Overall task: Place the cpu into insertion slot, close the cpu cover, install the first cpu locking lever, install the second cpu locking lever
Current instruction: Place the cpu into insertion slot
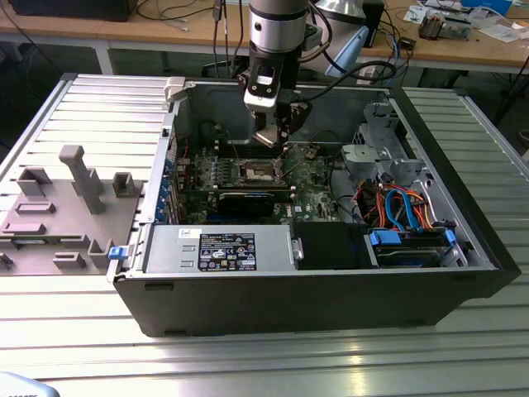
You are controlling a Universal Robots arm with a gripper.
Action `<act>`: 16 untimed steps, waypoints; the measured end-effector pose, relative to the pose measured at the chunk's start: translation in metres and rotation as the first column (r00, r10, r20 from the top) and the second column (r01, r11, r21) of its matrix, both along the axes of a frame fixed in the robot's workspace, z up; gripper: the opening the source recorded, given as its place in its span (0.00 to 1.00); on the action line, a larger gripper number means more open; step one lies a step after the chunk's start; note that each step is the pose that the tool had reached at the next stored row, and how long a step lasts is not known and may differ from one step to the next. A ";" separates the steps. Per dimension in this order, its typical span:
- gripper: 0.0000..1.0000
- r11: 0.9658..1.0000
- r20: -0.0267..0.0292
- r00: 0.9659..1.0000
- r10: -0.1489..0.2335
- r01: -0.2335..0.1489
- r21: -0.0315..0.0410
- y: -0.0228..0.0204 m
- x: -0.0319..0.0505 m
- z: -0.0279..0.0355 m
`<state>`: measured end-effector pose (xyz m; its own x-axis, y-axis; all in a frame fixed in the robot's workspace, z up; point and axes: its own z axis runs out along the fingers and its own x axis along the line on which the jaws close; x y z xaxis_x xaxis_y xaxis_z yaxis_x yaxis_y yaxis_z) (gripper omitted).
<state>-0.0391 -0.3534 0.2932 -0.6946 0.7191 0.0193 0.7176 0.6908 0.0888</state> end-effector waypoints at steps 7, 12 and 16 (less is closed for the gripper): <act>0.55 1.000 0.000 1.000 -0.007 0.007 0.000 0.0000 0.0000 0.0000; 0.55 1.000 0.000 1.000 -0.016 0.016 0.000 0.0000 0.0000 -0.0001; 0.55 1.000 0.000 1.000 -0.021 0.021 0.000 0.0000 0.0000 -0.0001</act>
<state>-0.0391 -0.3534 0.2932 -0.6792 0.7337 0.0193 0.7321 0.6754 0.0888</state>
